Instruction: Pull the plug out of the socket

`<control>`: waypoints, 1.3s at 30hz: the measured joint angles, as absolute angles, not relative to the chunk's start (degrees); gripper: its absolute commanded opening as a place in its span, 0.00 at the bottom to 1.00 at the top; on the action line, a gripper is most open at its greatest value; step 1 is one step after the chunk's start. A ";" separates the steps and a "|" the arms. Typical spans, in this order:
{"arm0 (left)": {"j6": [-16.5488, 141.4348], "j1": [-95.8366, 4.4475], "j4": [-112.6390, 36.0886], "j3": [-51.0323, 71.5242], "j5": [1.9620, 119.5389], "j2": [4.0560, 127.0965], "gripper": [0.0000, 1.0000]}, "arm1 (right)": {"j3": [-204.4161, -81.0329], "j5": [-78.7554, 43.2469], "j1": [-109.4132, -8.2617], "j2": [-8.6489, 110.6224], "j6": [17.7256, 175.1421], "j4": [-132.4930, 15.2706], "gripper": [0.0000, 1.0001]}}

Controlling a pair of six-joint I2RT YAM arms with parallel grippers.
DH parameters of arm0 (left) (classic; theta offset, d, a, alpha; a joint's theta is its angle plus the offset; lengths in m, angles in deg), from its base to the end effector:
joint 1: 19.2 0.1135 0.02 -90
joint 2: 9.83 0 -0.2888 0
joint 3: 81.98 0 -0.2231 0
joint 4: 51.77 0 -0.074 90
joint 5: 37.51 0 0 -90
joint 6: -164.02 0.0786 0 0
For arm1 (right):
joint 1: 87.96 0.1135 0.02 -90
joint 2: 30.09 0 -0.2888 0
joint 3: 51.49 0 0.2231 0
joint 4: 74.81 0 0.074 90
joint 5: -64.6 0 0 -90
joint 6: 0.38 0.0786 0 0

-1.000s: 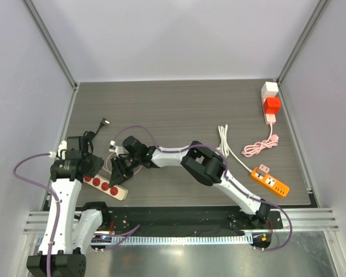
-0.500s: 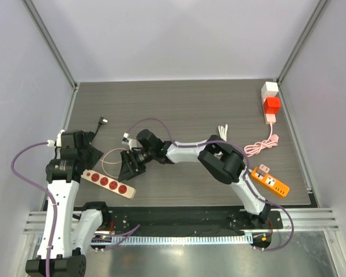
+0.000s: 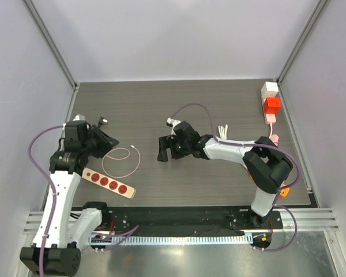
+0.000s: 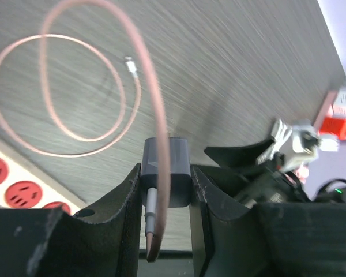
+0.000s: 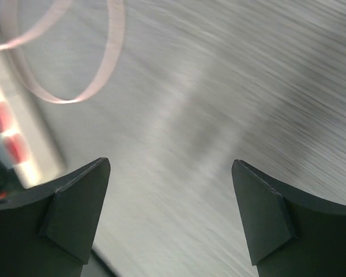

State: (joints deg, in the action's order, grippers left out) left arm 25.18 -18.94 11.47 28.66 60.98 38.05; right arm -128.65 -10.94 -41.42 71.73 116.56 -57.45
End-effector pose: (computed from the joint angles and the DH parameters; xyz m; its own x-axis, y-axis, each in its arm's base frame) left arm 0.1471 -0.0109 0.3083 -0.5179 -0.7470 -0.4169 -0.4319 0.6490 -0.6263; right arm 0.2564 0.2991 0.2026 -0.7867 -0.1924 -0.5866 -0.5317 0.6939 0.4856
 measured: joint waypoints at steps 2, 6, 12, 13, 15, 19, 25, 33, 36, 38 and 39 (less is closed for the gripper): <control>24.99 -22.75 10.24 26.93 61.13 40.21 0.00 | -126.64 -16.31 -41.53 70.94 116.23 -56.24 0.96; 25.01 -33.22 8.12 20.22 58.01 47.51 0.00 | -123.80 -23.24 -42.10 70.76 116.60 -55.65 0.96; 26.34 -45.74 1.26 9.71 52.94 60.78 0.00 | -117.79 -26.02 -46.12 66.81 118.53 -60.38 0.96; 26.56 -46.99 0.03 8.16 51.98 63.60 0.00 | -116.74 -26.61 -46.95 65.83 118.66 -60.59 0.96; 27.22 -48.47 -2.54 5.21 50.45 68.28 0.00 | -114.90 -27.50 -48.44 64.08 118.70 -61.29 0.96; 29.01 -50.44 -8.56 -0.94 48.70 77.48 0.00 | -112.59 -28.75 -51.26 61.58 118.85 -62.65 0.96; 31.08 -51.10 -16.18 -7.80 47.47 87.31 0.00 | -110.42 -30.74 -52.15 58.57 118.20 -64.16 0.96; 33.05 -50.75 -25.17 -2.23 45.48 91.58 0.07 | -109.48 -34.00 -53.38 54.63 117.13 -63.37 0.96; 34.39 -50.42 -27.99 2.69 44.35 93.02 0.15 | -109.70 -34.59 -53.59 53.83 117.13 -61.21 0.96; 35.50 -49.89 -29.52 5.47 43.69 94.39 0.20 | -110.01 -35.15 -53.59 53.08 117.13 -58.71 0.96; 36.00 -49.57 -30.00 6.30 43.54 95.31 0.21 | -110.33 -35.55 -53.59 52.73 117.08 -57.05 0.96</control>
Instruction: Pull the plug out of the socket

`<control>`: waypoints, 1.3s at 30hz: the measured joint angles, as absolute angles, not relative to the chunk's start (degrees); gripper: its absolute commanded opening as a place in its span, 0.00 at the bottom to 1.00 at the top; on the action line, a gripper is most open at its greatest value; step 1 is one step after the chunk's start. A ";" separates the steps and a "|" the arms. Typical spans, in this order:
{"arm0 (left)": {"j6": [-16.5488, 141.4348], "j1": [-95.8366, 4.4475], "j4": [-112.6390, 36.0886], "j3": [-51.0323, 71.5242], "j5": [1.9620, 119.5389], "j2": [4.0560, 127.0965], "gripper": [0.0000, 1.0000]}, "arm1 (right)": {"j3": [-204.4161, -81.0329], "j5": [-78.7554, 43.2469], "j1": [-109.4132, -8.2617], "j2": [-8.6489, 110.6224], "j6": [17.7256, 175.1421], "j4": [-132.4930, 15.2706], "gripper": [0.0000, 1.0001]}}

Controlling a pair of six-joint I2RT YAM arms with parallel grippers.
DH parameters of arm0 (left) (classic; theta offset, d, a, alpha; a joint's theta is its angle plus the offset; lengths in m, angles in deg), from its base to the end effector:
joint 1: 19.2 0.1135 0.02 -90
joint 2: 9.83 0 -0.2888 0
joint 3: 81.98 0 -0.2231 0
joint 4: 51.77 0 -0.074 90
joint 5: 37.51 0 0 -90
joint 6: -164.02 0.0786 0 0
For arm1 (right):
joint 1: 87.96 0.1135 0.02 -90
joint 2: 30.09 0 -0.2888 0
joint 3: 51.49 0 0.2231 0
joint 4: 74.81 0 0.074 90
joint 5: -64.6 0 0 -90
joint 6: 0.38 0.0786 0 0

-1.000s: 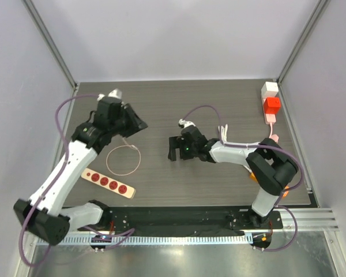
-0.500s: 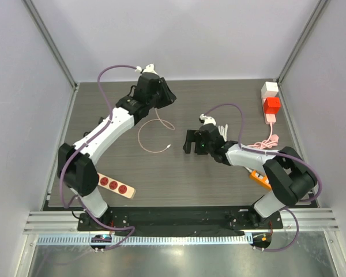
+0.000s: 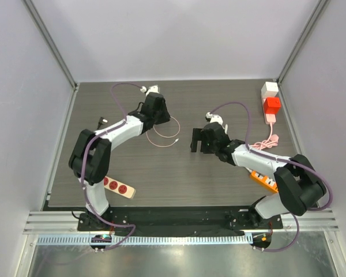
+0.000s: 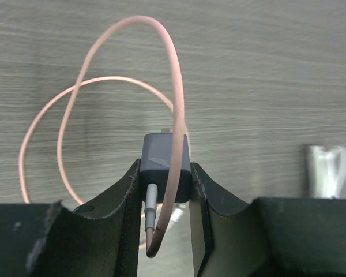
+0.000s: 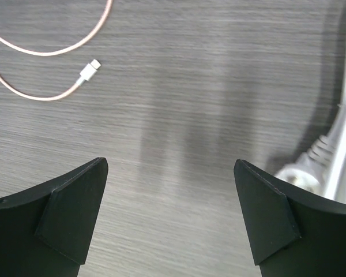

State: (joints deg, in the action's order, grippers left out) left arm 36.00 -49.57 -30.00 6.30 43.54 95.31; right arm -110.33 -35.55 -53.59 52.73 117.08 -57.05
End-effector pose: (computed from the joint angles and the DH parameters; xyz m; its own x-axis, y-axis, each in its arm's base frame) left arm 0.3827 -0.2101 0.2531 -0.6318 -0.3350 -0.6990 0.0008 0.9015 -0.4327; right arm 0.2560 0.1583 0.2086 -0.6938 0.0754 -0.7162 -0.1434 0.9601 0.2400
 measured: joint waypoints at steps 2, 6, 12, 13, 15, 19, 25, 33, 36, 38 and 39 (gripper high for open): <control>37.20 -48.63 -30.15 6.52 44.00 97.65 0.25 | -111.41 -36.33 -53.59 52.34 116.93 -53.93 0.96; 39.41 -46.46 -30.22 4.48 46.62 102.24 0.30 | -114.14 -37.65 -53.79 51.44 116.89 -48.31 0.96; 42.65 -45.19 -30.46 -1.81 49.57 108.08 0.51 | -115.56 -37.49 -55.06 48.01 116.67 -41.67 0.96; 43.08 -45.19 -30.52 -2.38 49.99 108.69 0.59 | -115.89 -37.45 -55.30 47.86 116.51 -40.60 0.96; 43.67 -45.19 -30.65 -2.95 50.60 109.65 0.66 | -117.09 -37.23 -55.93 48.08 115.92 -38.26 0.96; 44.81 -45.22 -30.54 -2.95 51.28 110.13 0.88 | -120.17 -37.32 -57.29 49.08 114.63 -34.65 0.96; 45.75 -45.22 -31.26 -1.11 51.54 108.73 0.89 | -121.42 -37.82 -62.12 49.94 113.94 -32.66 0.96; 47.32 -44.91 -35.46 6.34 54.64 102.18 0.85 | -121.42 -39.26 -66.60 50.22 112.38 -30.39 0.89; 47.72 -44.58 -37.93 8.79 56.19 99.90 0.85 | -121.42 -39.48 -67.56 50.66 111.44 -30.24 0.86; 47.91 -44.28 -40.16 11.11 57.35 98.26 0.85 | -121.48 -39.42 -68.39 51.62 110.90 -30.24 0.85; 48.00 -44.08 -41.21 12.40 58.10 97.41 0.86 | -121.63 -39.33 -68.72 52.43 110.72 -30.21 0.84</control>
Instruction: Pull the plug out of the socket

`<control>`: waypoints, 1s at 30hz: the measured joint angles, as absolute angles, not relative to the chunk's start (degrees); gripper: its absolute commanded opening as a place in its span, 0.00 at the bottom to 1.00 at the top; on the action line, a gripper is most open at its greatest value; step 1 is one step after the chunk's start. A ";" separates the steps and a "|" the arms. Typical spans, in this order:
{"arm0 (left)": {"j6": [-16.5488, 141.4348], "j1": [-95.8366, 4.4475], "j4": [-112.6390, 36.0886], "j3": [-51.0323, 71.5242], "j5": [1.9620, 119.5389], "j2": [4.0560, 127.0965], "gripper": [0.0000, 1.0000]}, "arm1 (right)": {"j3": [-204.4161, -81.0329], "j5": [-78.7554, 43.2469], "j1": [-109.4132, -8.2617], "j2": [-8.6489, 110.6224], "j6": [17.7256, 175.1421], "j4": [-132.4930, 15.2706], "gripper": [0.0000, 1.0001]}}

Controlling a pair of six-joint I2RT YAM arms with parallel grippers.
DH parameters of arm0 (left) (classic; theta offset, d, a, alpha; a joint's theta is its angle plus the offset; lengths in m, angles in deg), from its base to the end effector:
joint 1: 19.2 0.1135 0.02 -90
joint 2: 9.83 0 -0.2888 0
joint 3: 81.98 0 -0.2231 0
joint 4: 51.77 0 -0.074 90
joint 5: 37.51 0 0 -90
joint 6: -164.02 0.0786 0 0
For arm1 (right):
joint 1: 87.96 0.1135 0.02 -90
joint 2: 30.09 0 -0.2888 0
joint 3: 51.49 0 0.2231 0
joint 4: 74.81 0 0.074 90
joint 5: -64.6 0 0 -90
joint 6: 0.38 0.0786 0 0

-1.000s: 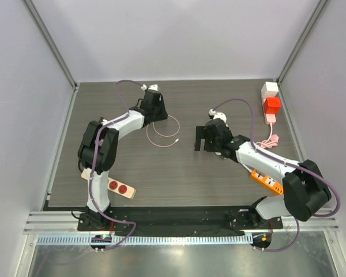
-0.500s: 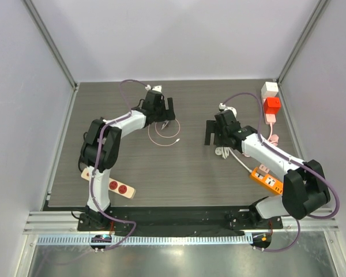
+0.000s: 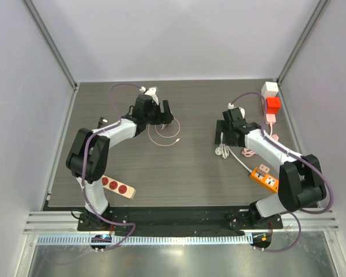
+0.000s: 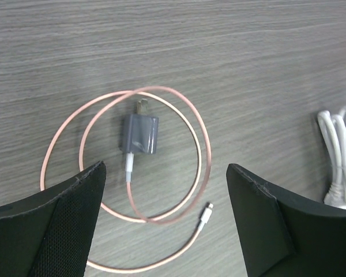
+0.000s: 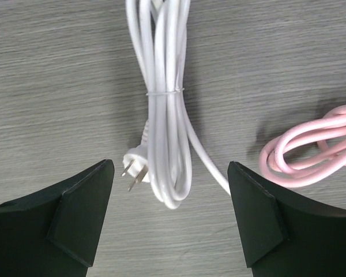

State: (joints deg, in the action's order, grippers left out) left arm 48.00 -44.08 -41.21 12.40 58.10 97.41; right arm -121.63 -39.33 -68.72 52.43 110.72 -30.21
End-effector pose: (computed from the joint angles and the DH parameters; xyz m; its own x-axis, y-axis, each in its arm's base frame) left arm 0.3976 -0.1929 0.2261 -0.6508 -0.1794 -0.7378 0.2318 0.8783 -0.4181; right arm 0.2727 0.0751 0.2260 -0.8091 0.0877 -0.5811 0.1022 0.9947 0.0079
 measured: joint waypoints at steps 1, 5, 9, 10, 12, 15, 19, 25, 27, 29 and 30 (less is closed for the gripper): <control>48.05 -43.80 -42.28 13.71 58.86 96.54 0.87 | -121.90 -39.04 -68.98 53.59 110.66 -30.24 0.84; 48.07 -42.55 -45.73 16.96 61.61 94.59 0.89 | -122.40 -37.30 -69.38 57.98 110.66 -30.74 0.78; 47.63 -41.19 -48.12 18.67 63.93 93.61 0.89 | -122.40 -35.70 -69.35 60.86 110.59 -31.18 0.60; 47.48 -41.00 -48.71 18.95 64.37 93.50 0.88 | -122.40 -35.26 -69.33 60.95 110.59 -31.52 0.56; 47.15 -40.41 -49.80 19.50 65.37 93.37 0.88 | -122.38 -34.80 -69.33 60.91 110.70 -32.27 0.52; 46.65 -39.99 -50.72 20.26 66.34 93.06 0.87 | -121.57 -34.24 -69.29 60.91 110.70 -33.97 0.38; 45.49 -39.66 -51.18 21.03 67.01 92.62 0.86 | -120.30 -34.26 -68.00 60.60 110.61 -36.68 0.15; 43.78 -39.51 -53.17 22.76 68.54 92.49 0.78 | -118.71 -37.14 -62.45 60.32 110.42 -39.70 0.01; 43.11 -39.51 -53.51 23.13 69.05 92.47 0.76 | -118.42 -37.91 -59.32 60.19 110.92 -40.03 0.01; 42.67 -39.49 -53.71 23.30 69.46 92.47 0.75 | -118.18 -38.35 -55.23 60.14 111.68 -40.42 0.01; 42.47 -39.47 -53.97 23.35 69.72 92.45 0.74 | -118.12 -38.26 -53.09 60.14 112.36 -40.60 0.01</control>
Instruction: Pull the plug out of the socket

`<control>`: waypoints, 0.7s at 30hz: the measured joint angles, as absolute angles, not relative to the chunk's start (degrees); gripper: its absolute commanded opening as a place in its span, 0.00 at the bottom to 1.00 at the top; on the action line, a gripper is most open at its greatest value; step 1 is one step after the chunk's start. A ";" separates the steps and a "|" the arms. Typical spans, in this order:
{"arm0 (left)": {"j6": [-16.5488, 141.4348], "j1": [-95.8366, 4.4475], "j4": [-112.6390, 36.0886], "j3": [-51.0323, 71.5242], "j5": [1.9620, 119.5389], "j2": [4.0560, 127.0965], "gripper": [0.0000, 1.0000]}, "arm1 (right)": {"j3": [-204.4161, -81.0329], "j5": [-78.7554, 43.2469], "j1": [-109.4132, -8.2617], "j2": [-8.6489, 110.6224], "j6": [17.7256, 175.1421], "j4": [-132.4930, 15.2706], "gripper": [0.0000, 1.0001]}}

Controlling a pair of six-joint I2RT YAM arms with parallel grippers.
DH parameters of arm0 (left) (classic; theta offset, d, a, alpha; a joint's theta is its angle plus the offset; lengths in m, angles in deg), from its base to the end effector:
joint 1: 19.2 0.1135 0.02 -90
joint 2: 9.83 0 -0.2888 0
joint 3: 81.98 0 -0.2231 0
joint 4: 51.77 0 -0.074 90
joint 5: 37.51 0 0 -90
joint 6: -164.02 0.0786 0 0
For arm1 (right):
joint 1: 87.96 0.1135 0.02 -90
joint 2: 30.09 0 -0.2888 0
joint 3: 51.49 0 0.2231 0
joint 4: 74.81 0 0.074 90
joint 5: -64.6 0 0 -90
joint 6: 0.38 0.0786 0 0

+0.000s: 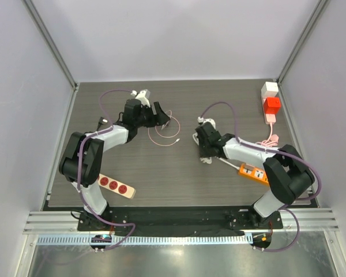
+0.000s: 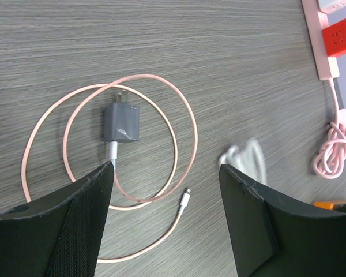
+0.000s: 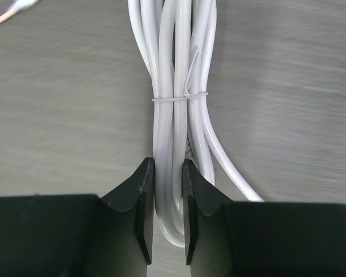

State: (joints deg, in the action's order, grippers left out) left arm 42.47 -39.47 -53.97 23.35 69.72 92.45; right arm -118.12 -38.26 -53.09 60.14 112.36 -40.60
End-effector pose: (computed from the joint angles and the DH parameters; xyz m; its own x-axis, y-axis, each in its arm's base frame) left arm 0.3801 -0.1652 0.2283 -0.6475 -0.2936 -0.7032 0.2853 0.7623 -0.5809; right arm 0.2609 0.1605 0.1855 -0.8182 -0.1108 -0.5641 -0.1559 0.9872 0.0322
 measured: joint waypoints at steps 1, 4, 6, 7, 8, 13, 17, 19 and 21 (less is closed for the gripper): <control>42.34 -39.47 -54.17 23.37 69.85 92.43 0.73 | -118.01 -38.08 -50.75 60.14 113.00 -40.97 0.01; 41.62 -39.45 -54.74 23.67 70.20 91.97 0.72 | -117.44 -37.62 -44.96 59.73 115.29 -41.60 0.01; 41.34 -39.45 -54.89 24.26 70.16 91.20 0.72 | -117.07 -37.54 -41.38 59.38 116.91 -41.73 0.01; 41.23 -39.45 -54.87 24.77 70.07 90.64 0.72 | -116.96 -37.43 -39.63 59.29 117.67 -41.82 0.01; 41.16 -39.45 -54.83 25.31 69.83 89.89 0.72 | -116.89 -37.19 -37.97 59.27 118.55 -41.86 0.01; 40.90 -39.47 -54.32 30.10 66.27 82.59 0.72 | -117.44 -36.49 -28.48 60.08 122.48 -42.52 0.05; 41.03 -39.42 -52.47 32.22 62.51 75.75 0.72 | -119.62 -35.13 -24.02 62.18 124.58 -42.85 0.44; 41.01 -39.42 -51.50 32.46 61.46 73.13 0.72 | -119.67 -34.85 -23.41 62.04 125.69 -42.41 0.64; 40.90 -39.42 -51.42 32.75 60.94 71.40 0.72 | -119.67 -35.37 -23.15 61.15 126.22 -40.57 0.77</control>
State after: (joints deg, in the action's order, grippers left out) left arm 40.90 -39.42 -51.42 32.75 60.94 71.40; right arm -119.67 -35.37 -23.15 61.15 126.22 -40.57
